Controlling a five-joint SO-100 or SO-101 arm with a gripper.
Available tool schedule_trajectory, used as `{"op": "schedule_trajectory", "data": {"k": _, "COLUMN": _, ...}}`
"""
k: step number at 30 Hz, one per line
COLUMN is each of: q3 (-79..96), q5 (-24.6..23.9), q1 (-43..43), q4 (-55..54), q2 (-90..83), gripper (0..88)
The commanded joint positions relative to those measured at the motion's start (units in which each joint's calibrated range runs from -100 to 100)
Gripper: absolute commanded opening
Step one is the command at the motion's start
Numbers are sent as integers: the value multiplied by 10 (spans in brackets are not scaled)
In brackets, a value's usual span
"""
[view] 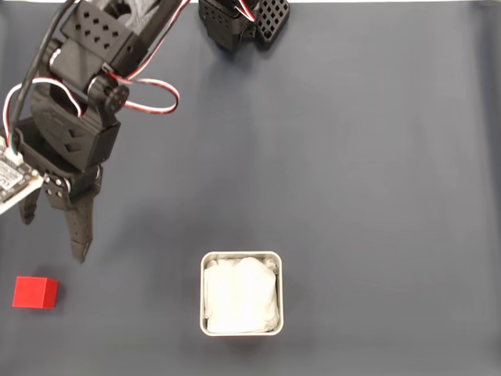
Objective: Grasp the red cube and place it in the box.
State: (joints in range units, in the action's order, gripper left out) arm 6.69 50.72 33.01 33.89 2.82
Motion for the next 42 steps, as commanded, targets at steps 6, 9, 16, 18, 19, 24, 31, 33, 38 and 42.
{"op": "schedule_trajectory", "data": {"k": 6, "q3": -76, "q5": 3, "q1": 5, "q4": -20, "q2": 40, "gripper": 330}}
{"op": "schedule_trajectory", "data": {"k": 9, "q3": -89, "q5": 4, "q1": 5, "q4": -36, "q2": 60, "gripper": 342}}
{"op": "schedule_trajectory", "data": {"k": 16, "q3": -123, "q5": 7, "q1": 7, "q4": -56, "q2": 109, "gripper": 354}}
{"op": "schedule_trajectory", "data": {"k": 18, "q3": -128, "q5": 7, "q1": 6, "q4": -66, "q2": 120, "gripper": 354}}
{"op": "schedule_trajectory", "data": {"k": 19, "q3": -131, "q5": 7, "q1": 6, "q4": -68, "q2": 126, "gripper": 354}}
{"op": "schedule_trajectory", "data": {"k": 24, "q3": -151, "q5": 8, "q1": 5, "q4": -79, "q2": 155, "gripper": 358}}
{"op": "schedule_trajectory", "data": {"k": 31, "q3": -200, "q5": 10, "q1": 9, "q4": -82, "q2": 204, "gripper": 362}}
{"op": "schedule_trajectory", "data": {"k": 33, "q3": -218, "q5": 11, "q1": 13, "q4": -83, "q2": 223, "gripper": 363}}
{"op": "schedule_trajectory", "data": {"k": 38, "q3": -232, "q5": 13, "q1": 16, "q4": -95, "q2": 246, "gripper": 365}}
{"op": "schedule_trajectory", "data": {"k": 42, "q3": -248, "q5": 13, "q1": 16, "q4": -95, "q2": 261, "gripper": 365}}
